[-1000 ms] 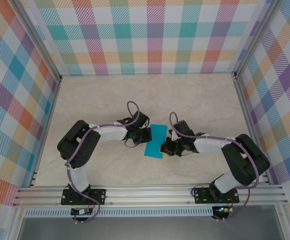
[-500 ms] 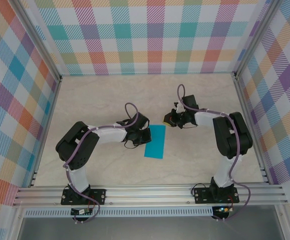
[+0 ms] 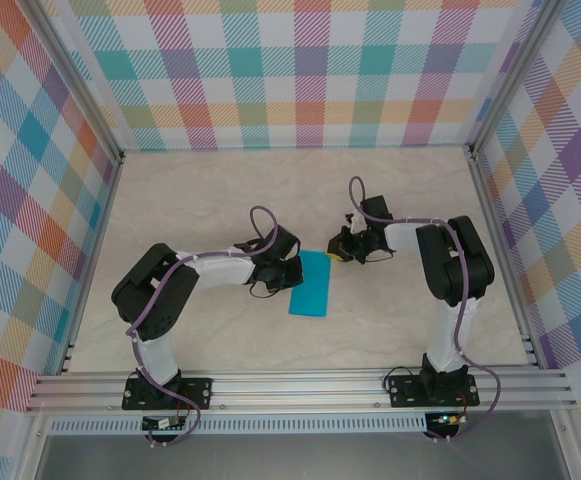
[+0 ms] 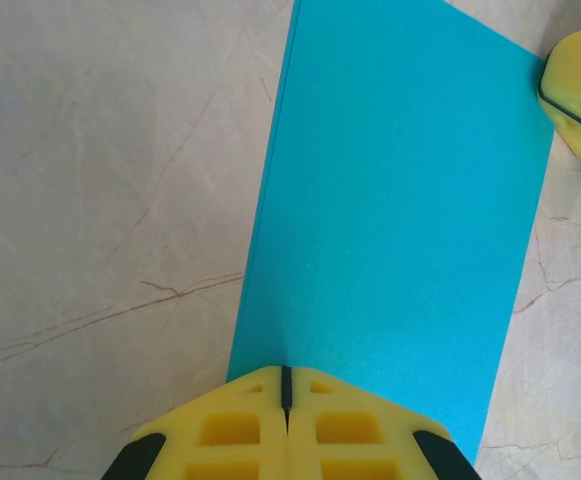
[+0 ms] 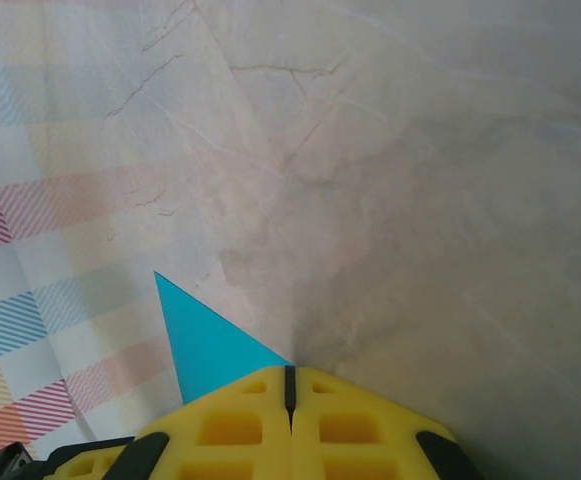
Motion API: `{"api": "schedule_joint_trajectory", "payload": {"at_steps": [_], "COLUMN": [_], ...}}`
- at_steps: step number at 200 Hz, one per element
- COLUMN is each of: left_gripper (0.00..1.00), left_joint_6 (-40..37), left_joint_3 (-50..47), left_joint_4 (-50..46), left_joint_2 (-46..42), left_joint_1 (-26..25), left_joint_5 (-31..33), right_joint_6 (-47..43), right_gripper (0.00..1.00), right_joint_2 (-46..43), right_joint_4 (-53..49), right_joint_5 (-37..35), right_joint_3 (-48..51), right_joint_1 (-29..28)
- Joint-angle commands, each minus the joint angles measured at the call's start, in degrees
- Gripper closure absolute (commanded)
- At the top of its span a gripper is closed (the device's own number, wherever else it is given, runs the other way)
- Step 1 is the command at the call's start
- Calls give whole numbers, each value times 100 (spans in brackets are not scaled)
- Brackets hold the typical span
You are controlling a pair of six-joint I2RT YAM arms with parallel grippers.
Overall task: Fold a paper plane with a square sheet of paper (pick it up from the middle)
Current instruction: Fold the square sheet of paper in half at the center of the table.
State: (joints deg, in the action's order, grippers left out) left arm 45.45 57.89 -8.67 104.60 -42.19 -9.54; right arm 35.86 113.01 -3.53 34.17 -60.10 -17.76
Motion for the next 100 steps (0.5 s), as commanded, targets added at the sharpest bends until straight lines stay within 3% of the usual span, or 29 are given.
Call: {"api": "schedule_joint_trajectory", "payload": {"at_steps": [1,39,100], "left_gripper": [100,100,100], "left_joint_6": [-9,-36,-42], "left_joint_3": [-121,-145,-183], "left_joint_4": [-493,-513,-478], "left_joint_2": [-37,-54,-79], "left_joint_1": [-94,-86,-93], "left_joint_5": [128,154,138], "right_joint_6": [-259,-64,36], "right_gripper": [100,99,100], "right_joint_2": [-147,-629,-195], "right_joint_4": [-151,157,366], "right_joint_5": [62,340,218], "right_joint_3": [2,324,593], "right_joint_1": [-34,-59,-175]}}
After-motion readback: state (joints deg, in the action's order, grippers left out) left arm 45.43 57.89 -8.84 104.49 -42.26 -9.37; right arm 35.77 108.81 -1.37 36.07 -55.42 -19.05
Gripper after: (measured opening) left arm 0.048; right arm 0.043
